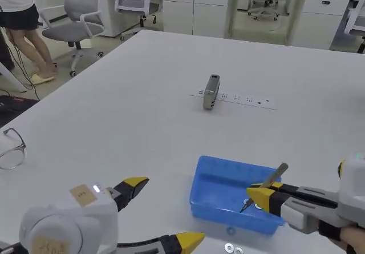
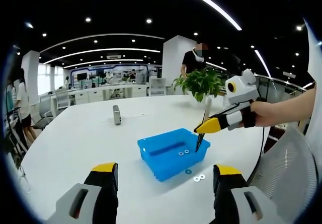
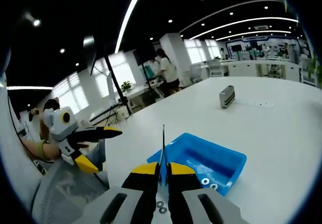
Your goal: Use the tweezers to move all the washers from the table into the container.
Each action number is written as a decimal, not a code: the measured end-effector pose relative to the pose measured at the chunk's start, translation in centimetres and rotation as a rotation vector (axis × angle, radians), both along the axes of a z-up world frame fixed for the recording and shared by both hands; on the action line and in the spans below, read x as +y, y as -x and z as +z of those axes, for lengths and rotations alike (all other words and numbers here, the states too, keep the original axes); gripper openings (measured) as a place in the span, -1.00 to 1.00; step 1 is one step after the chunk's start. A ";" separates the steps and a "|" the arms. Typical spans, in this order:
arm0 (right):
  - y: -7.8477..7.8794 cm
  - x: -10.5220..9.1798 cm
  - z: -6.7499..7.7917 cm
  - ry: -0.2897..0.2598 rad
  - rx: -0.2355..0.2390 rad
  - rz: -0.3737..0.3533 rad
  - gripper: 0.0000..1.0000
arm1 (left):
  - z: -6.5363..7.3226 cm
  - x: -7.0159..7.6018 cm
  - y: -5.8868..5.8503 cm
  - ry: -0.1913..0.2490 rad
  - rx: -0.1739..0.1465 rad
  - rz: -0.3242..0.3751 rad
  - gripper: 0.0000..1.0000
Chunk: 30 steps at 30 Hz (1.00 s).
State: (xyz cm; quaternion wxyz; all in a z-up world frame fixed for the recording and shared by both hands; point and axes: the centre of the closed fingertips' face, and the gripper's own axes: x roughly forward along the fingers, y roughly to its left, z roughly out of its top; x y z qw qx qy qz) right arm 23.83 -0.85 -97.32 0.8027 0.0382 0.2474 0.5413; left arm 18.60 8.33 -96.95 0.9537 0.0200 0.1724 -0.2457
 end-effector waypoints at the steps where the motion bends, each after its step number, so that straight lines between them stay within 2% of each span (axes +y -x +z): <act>1: 0.3 0.0 -0.3 0.003 0.009 0.006 -0.93 | 0.0 0.0 0.0 -0.001 0.000 0.000 0.57; 9: 1.3 -0.3 -2.6 0.044 0.048 0.031 -0.93 | 0.0 -0.1 0.1 -0.002 0.003 -0.004 0.57; 14: 1.8 -0.3 -3.4 0.066 0.063 0.047 -0.93 | -0.1 -0.1 0.1 -0.004 0.004 -0.004 0.57; 24: 2.8 0.0 -5.6 0.166 0.031 0.108 -0.92 | -0.1 -0.1 0.1 -0.008 0.006 -0.005 0.57; 30: 2.9 0.0 -6.1 0.189 0.021 0.122 -0.92 | -0.2 -0.1 0.1 -0.015 0.007 -0.007 0.58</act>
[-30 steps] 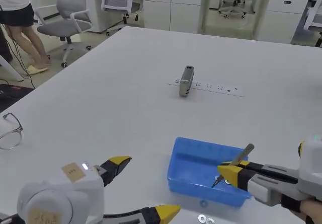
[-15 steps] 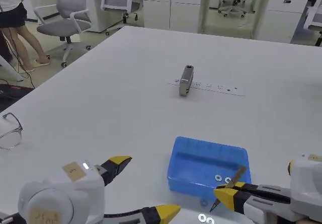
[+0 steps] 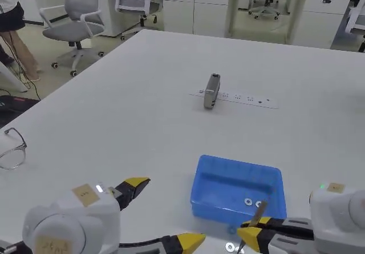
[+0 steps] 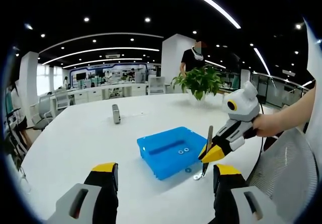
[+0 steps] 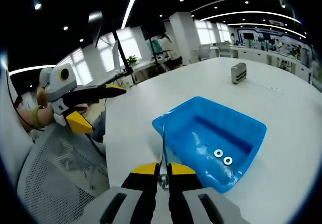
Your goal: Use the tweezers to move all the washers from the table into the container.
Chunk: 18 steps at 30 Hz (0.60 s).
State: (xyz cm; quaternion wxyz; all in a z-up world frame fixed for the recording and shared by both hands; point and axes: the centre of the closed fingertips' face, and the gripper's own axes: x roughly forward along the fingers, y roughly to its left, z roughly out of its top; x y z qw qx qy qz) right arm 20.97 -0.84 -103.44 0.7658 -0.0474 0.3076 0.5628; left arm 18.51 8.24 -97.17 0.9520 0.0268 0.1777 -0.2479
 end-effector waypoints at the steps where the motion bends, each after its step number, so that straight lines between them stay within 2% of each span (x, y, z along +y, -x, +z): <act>1: 0.0 0.0 -0.1 0.006 -0.004 0.002 -0.92 | 0.0 0.0 0.0 -0.001 0.001 0.001 0.58; 10: 0.5 0.2 -0.2 0.012 -0.024 0.023 -0.92 | -0.1 0.0 0.0 -0.003 0.002 -0.001 0.58; 14: 1.2 0.4 -0.2 0.037 -0.078 0.071 -0.91 | -0.1 0.0 0.0 -0.005 0.002 -0.003 0.58; 18: 2.1 0.6 -0.3 0.081 -0.173 0.151 -0.90 | -0.1 0.0 0.0 -0.004 0.002 -0.002 0.58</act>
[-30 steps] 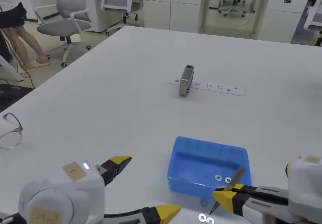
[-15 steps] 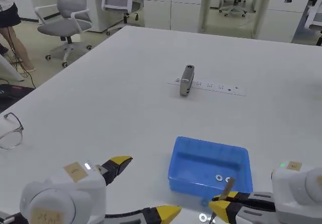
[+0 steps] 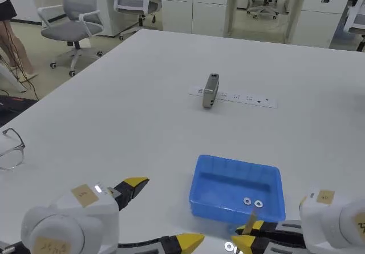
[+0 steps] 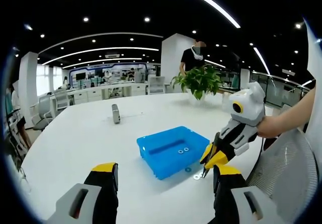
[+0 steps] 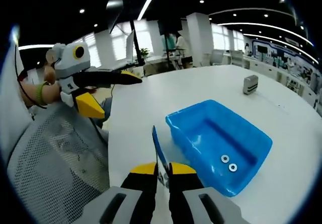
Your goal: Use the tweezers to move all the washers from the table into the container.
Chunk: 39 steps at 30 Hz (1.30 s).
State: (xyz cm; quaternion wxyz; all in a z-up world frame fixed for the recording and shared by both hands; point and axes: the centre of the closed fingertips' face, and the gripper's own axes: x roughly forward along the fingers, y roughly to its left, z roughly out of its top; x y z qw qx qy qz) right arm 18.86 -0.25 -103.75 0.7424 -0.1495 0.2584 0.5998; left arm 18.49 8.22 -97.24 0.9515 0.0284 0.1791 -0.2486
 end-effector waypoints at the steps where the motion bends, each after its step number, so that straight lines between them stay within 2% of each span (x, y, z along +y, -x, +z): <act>1: 0.1 0.0 0.0 0.008 -0.026 0.015 -0.92 | 0.0 0.0 0.0 0.001 0.001 0.001 0.58; 3: 0.2 -0.2 -0.1 0.053 -0.092 0.042 -0.93 | -0.2 0.0 0.0 -0.004 0.012 0.001 0.57; 4: 0.3 -0.2 -0.1 0.064 -0.110 0.054 -0.94 | -0.4 -0.1 0.0 -0.009 0.018 -0.005 0.57; 6: 0.6 -0.1 -0.2 0.049 -0.093 0.044 -0.94 | -0.5 -0.3 0.0 -0.019 0.020 -0.014 0.57; 9: 0.5 -0.1 -0.2 0.061 -0.123 0.057 -0.95 | -0.5 -0.2 0.1 -0.031 0.020 -0.017 0.57; 13: 0.3 -0.1 -0.2 0.075 -0.123 0.055 -0.95 | -0.4 -0.2 0.0 -0.008 0.019 -0.016 0.56; 15: 0.0 -0.2 -0.2 0.063 -0.103 0.038 -0.95 | -0.4 -0.3 0.0 -0.003 0.022 -0.016 0.56; 17: -0.2 -0.5 -0.2 0.046 -0.072 0.008 -0.95 | -0.6 -0.4 0.1 -0.011 0.031 -0.021 0.56; 22: -0.1 -0.7 -0.3 0.032 -0.060 -0.010 -0.95 | -0.9 -0.4 0.1 -0.038 0.039 -0.023 0.56; 26: -0.1 -0.6 -0.2 0.030 -0.061 -0.009 -0.95 | -0.8 -0.2 0.0 -0.024 0.039 -0.011 0.56; 31: -0.4 -0.8 -0.2 0.001 -0.010 -0.058 -0.95 | -0.7 -0.1 0.0 -0.022 0.033 -0.007 0.57; 34: -0.9 -0.7 -0.1 -0.030 0.037 -0.106 -0.95 | -0.6 0.0 0.0 -0.014 0.030 0.000 0.57; 35: -1.0 -0.7 -0.1 -0.048 0.067 -0.131 -0.95 | -0.6 0.0 0.0 -0.012 0.030 0.001 0.57; 36: -1.1 -0.8 -0.1 -0.074 0.132 -0.165 -0.95 | -0.6 0.0 0.0 -0.011 0.029 0.002 0.57; 37: -1.1 -0.7 0.1 -0.108 0.172 -0.182 -0.95 | -0.6 0.0 0.0 -0.011 0.029 0.002 0.57; 38: -1.4 -0.6 0.5 -0.174 0.235 -0.232 -0.95 | -0.6 0.0 0.0 -0.010 0.028 0.001 0.57; 39: -1.6 -0.6 0.7 -0.196 0.250 -0.249 -0.95 | -0.5 0.0 0.0 -0.009 0.027 0.001 0.57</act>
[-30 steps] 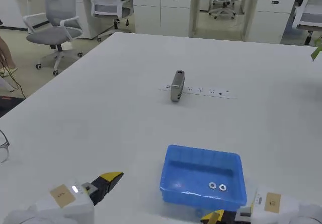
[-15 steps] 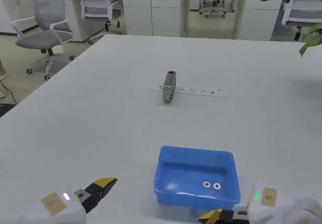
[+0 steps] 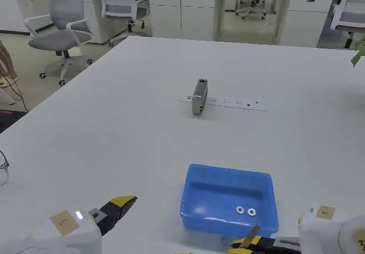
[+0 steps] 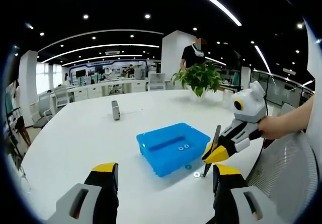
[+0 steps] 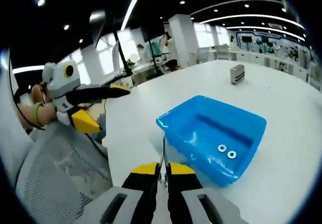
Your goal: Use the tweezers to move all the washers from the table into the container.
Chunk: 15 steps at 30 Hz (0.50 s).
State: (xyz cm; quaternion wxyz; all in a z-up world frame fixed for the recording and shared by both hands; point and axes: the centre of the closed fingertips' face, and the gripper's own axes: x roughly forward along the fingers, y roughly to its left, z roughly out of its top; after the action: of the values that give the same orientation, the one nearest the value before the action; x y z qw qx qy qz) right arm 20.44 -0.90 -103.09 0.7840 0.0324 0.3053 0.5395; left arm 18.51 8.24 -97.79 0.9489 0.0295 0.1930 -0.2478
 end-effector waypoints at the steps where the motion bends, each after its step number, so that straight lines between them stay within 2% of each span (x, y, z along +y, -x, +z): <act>1: -0.3 -0.1 0.2 -0.032 0.030 -0.027 -0.95 | 0.0 0.0 0.0 0.001 -0.001 0.000 0.56; 2: -0.4 -0.3 0.3 -0.041 0.042 -0.036 -0.94 | 0.0 0.0 0.0 0.002 -0.002 0.001 0.56; 4: -0.6 -0.5 0.5 -0.031 0.035 -0.032 -0.94 | 0.1 0.1 0.0 0.006 -0.004 0.002 0.56; 7: -0.8 -0.4 1.3 -0.047 0.037 -0.028 -0.94 | 0.2 0.1 0.0 0.012 -0.008 0.004 0.56; 15: -1.4 0.2 3.8 -0.071 -0.014 0.015 -0.94 | 0.4 0.1 -0.1 0.022 -0.015 0.009 0.56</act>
State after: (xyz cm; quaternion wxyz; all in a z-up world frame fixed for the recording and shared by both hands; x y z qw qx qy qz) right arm 21.85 -0.68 -99.29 0.7804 0.0539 0.2808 0.5561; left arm 18.59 8.39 -97.38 0.9518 0.0201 0.1831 -0.2455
